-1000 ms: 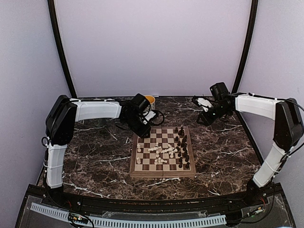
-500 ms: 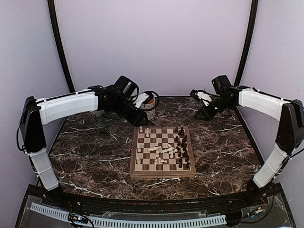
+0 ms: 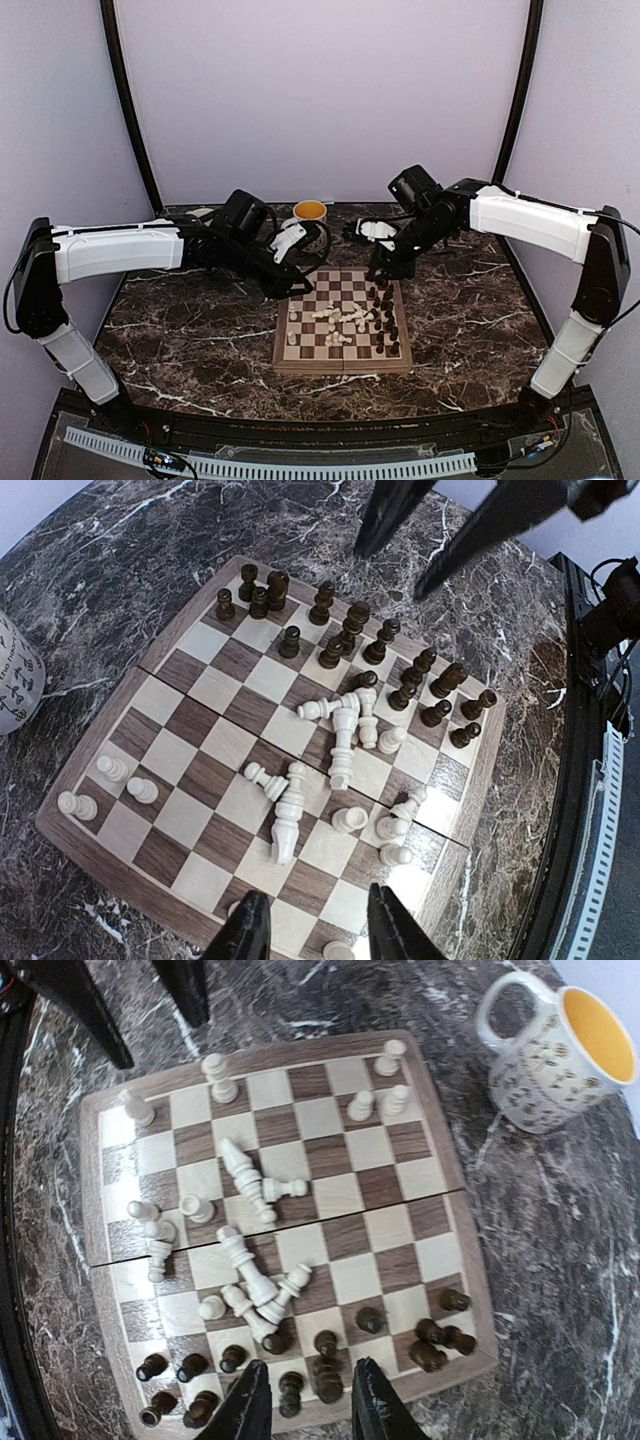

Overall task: Set up the chess pieces on the board
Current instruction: Pick up the pawn from the chessboard.

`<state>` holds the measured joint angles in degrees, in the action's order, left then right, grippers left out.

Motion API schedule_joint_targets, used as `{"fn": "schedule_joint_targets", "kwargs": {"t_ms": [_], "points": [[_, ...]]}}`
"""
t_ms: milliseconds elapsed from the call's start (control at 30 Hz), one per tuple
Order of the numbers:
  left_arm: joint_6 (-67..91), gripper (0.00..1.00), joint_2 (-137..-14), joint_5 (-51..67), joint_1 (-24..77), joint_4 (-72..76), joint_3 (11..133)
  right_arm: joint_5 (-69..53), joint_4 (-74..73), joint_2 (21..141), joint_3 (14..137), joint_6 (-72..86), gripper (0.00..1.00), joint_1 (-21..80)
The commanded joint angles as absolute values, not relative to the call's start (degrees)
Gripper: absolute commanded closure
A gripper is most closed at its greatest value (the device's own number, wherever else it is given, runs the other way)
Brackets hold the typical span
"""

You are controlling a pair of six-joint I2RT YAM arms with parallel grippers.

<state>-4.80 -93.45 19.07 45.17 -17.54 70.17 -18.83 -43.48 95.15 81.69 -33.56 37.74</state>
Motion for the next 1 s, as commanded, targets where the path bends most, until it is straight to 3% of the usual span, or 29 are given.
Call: {"fn": "schedule_joint_targets", "kwargs": {"t_ms": [0, 267, 700, 833, 967], "points": [[-3.9, 0.65, -86.2, 18.3, 45.4, -12.7, 66.4, -15.2, -45.5, 98.7, 80.6, -35.5, 0.71, 43.1], [-3.0, 0.61, -82.6, 11.4, 42.4, -14.4, 63.5, -9.0, -46.9, 106.4, 82.2, -35.4, 0.71, 48.0], [-4.1, 0.59, -83.5, 12.1, 40.0, -13.0, 62.4, -9.3, -48.6, 109.4, 82.4, -35.8, 0.70, 50.2], [-4.3, 0.59, -83.5, 12.0, 40.0, -13.1, 62.4, -9.9, -49.4, 110.6, 83.0, -35.7, 0.77, 50.8], [-4.4, 0.59, -83.5, 11.7, 40.0, -13.3, 62.4, -9.7, -50.0, 111.2, 83.8, -35.7, 0.91, 51.6]]}}
